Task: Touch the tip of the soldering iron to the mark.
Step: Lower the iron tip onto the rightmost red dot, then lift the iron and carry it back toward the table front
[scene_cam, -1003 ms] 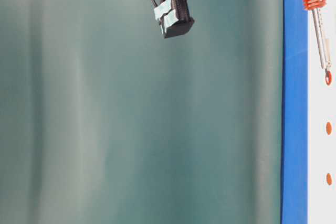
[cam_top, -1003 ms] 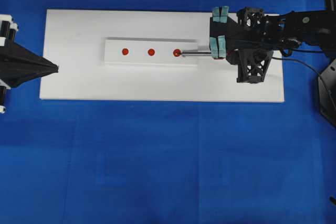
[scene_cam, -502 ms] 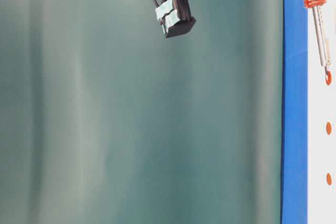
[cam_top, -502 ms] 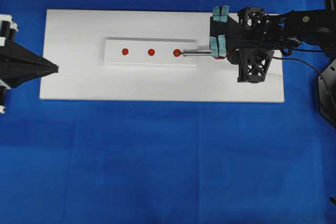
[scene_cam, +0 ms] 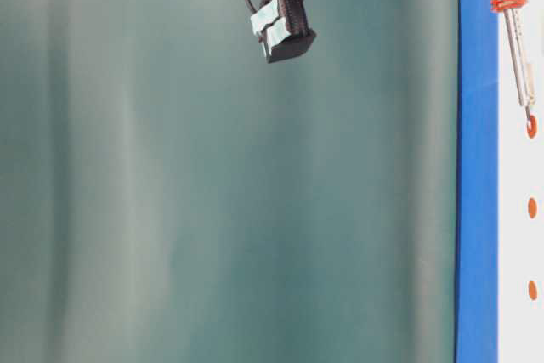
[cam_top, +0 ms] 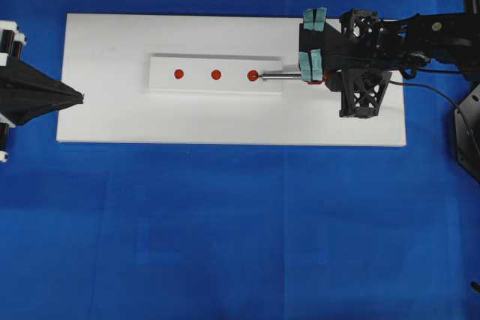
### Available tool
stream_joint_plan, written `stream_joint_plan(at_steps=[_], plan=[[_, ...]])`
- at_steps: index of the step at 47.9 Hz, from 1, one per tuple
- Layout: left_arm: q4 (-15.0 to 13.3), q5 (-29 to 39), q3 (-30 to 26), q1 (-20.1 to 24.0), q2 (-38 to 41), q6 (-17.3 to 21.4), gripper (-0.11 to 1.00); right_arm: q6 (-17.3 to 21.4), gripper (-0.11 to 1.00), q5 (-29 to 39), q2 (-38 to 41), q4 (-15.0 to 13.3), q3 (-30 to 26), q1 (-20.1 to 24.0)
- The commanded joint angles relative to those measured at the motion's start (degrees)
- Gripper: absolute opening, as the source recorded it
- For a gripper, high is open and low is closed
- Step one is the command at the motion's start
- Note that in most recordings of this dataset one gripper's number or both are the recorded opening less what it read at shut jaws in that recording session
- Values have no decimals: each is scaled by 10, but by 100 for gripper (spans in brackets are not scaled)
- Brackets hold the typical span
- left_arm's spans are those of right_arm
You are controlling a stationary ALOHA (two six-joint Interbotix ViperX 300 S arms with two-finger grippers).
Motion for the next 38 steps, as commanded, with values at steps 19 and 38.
stream_joint_plan(at_steps=[19, 38], plan=[[0, -4, -4, -2, 2, -1, 0, 0, 6, 11, -5, -1, -22, -1], [0, -3, -4, -2, 2, 0, 0, 0, 6, 38, -51, -1, -41, -1]])
